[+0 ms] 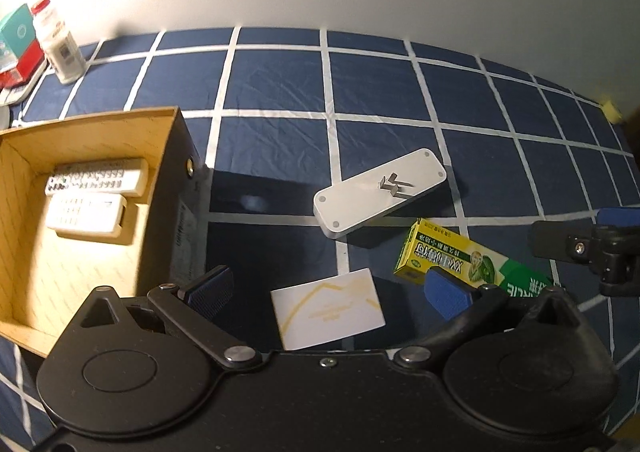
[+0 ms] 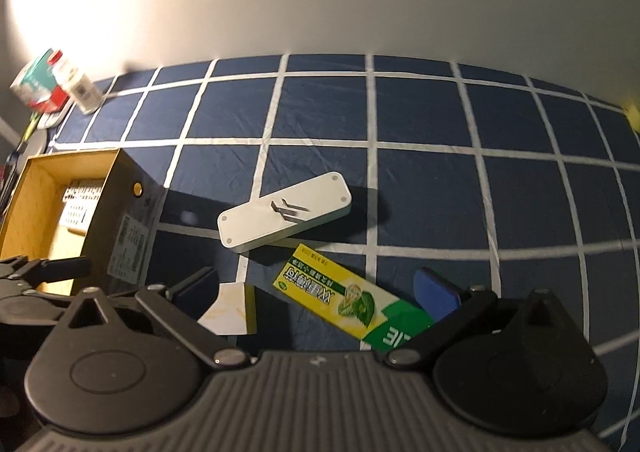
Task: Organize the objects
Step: 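Close the left gripper on the charger while the right gripper clamps its other end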
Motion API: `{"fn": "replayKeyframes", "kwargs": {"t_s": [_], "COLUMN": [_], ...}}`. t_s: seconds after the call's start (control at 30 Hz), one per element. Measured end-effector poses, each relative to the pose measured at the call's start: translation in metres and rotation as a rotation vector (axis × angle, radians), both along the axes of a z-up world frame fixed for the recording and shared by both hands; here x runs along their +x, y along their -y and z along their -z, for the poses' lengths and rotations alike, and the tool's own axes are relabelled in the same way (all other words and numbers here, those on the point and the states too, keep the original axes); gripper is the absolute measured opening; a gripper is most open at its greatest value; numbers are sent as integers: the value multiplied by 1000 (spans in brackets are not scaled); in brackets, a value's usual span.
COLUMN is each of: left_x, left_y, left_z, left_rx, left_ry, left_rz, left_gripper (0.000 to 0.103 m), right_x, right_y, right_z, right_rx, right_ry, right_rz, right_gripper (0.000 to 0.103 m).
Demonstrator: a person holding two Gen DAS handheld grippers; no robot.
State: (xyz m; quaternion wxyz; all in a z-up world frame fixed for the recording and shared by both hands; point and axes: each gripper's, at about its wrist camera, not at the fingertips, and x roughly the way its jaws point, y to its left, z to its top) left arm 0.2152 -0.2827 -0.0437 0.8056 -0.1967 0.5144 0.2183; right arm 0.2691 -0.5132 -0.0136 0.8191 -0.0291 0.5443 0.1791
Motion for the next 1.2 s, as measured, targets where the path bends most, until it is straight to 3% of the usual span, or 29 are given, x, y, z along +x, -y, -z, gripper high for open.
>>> {"fn": "replayKeyframes", "kwargs": {"t_s": [0.33,0.63,0.77,1.1,1.2], "left_x": [37,84,99,109,109], "left_y": [-10,-26,-28,-35,-39], "left_z": [32,74,97,121,124], "left_rx": [-27,-77,-113,-147,-143], "left_ry": [-41,-71,-95,-123,-132], "left_rz": [-121,-168,-163,-204,-214], "left_gripper": [103,103,103,103,103], "right_x": [60,118,137,155,157], "right_y": [-15,-52,-59,-63,-65], "right_z": [40,93,121,149,153], "right_rx": [-12,-37,-67,-36,-36], "right_ry": [-78,-166,-224,-275,-288], "right_rz": [-76,-219,-219,-238,-249], "right_gripper": [103,103,101,100,94]}}
